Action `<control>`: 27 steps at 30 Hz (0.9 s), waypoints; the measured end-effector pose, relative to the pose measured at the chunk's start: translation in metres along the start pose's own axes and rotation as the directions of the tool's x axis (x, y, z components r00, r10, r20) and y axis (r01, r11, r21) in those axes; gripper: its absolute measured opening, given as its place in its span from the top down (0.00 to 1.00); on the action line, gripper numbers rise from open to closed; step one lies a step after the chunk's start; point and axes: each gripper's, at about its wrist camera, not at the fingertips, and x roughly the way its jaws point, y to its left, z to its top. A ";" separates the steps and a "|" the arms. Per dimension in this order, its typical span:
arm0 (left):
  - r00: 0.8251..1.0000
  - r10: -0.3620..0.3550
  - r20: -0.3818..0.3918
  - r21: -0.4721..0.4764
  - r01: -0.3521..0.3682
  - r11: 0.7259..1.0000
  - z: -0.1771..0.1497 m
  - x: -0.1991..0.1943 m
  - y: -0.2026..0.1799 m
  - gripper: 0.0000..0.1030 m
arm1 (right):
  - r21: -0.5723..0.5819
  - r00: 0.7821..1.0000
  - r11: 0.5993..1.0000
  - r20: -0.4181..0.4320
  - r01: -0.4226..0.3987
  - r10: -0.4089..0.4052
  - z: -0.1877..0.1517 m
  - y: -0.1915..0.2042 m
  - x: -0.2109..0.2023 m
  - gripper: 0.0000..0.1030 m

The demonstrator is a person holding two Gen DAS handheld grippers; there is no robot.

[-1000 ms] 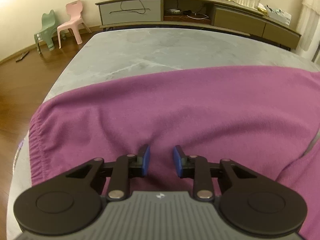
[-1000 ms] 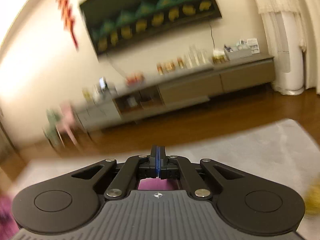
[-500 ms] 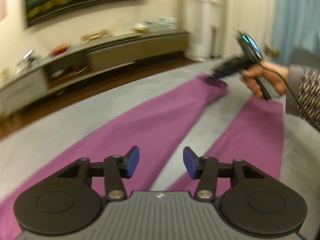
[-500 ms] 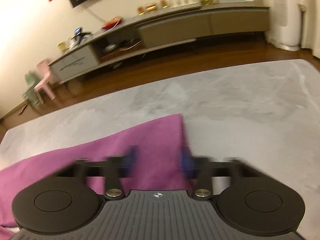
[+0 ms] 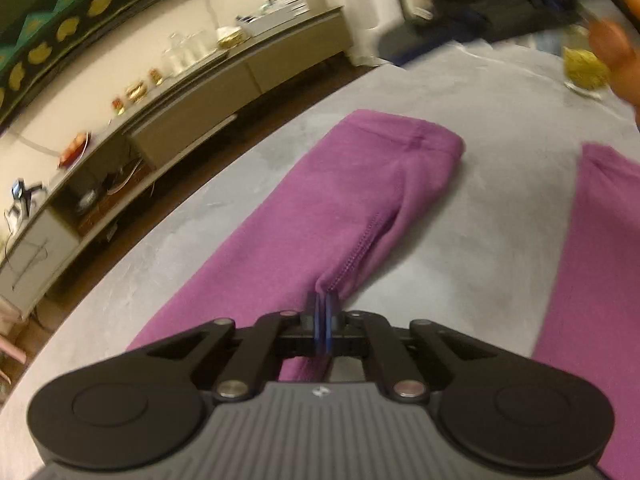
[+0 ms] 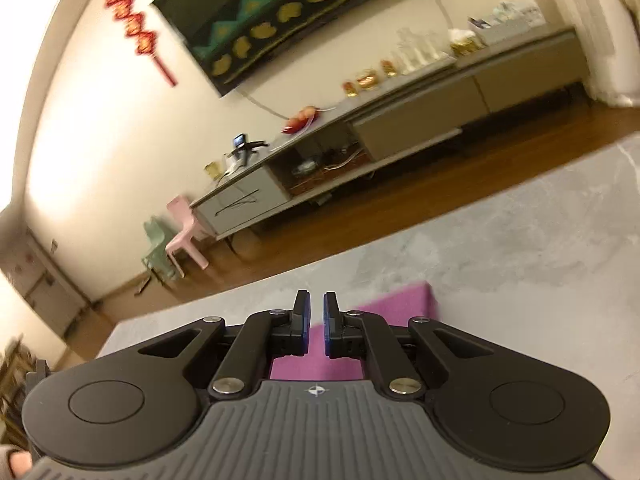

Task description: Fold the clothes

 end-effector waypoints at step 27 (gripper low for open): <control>0.962 -0.208 0.177 -0.008 0.213 0.977 -0.055 -0.104 0.003 0.99 | 0.071 0.972 0.983 -0.151 -0.170 0.179 -0.007 -0.037 0.004 0.62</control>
